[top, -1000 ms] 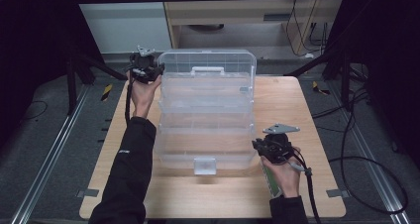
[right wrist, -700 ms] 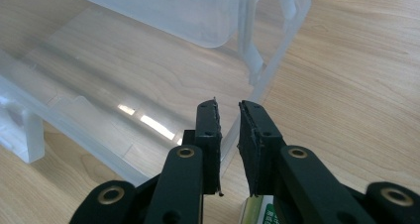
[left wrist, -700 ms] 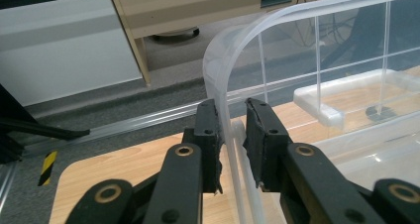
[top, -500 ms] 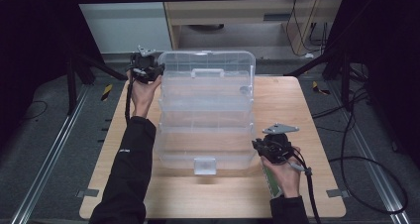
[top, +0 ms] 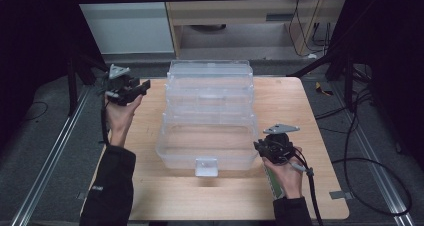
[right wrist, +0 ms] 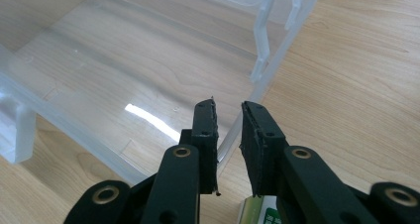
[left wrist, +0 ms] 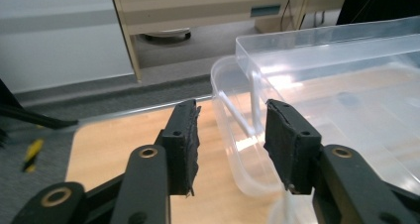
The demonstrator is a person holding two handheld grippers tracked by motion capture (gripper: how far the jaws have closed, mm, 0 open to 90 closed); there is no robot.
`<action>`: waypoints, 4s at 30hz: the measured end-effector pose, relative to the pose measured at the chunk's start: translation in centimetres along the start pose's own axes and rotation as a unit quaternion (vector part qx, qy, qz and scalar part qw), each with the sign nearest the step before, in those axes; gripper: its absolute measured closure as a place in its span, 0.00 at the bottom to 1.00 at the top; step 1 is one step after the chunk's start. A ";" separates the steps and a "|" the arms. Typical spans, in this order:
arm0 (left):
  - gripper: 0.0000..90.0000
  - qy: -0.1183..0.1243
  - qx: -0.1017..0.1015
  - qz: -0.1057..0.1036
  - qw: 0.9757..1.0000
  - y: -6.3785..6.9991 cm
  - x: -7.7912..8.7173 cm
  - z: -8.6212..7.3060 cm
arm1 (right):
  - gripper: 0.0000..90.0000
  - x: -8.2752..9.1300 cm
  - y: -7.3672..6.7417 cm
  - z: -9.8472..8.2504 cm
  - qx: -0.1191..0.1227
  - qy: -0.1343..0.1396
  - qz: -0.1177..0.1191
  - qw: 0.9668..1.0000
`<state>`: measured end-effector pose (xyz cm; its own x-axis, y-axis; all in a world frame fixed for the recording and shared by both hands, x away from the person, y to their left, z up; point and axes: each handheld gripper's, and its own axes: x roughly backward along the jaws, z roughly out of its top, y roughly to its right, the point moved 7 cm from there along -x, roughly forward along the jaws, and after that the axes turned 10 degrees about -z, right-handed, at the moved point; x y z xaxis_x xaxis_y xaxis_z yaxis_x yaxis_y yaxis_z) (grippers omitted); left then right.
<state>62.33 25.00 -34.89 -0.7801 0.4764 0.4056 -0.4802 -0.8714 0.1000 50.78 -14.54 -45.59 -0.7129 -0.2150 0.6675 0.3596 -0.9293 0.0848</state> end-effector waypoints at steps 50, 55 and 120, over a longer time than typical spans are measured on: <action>0.85 -0.154 -0.055 -0.017 0.986 7.5 1.3 -13.5 | 0.85 -0.1 0.0 -0.1 -0.006 0.008 -0.002 1.000; 0.86 -0.150 -0.057 -0.017 0.987 7.9 1.5 -13.6 | 0.85 -0.1 0.2 0.0 -0.006 0.003 -0.007 1.000; 0.54 -0.136 -0.034 -0.036 0.989 7.1 0.7 -14.9 | 0.52 6.2 2.5 -1.6 0.013 -0.063 -0.006 0.998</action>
<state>52.40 20.88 -47.39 -0.6106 0.4794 0.6304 -0.5636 -0.8222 0.0795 46.26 -18.69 -42.45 -0.6373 -0.1623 0.7533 0.3676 -0.9232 0.1121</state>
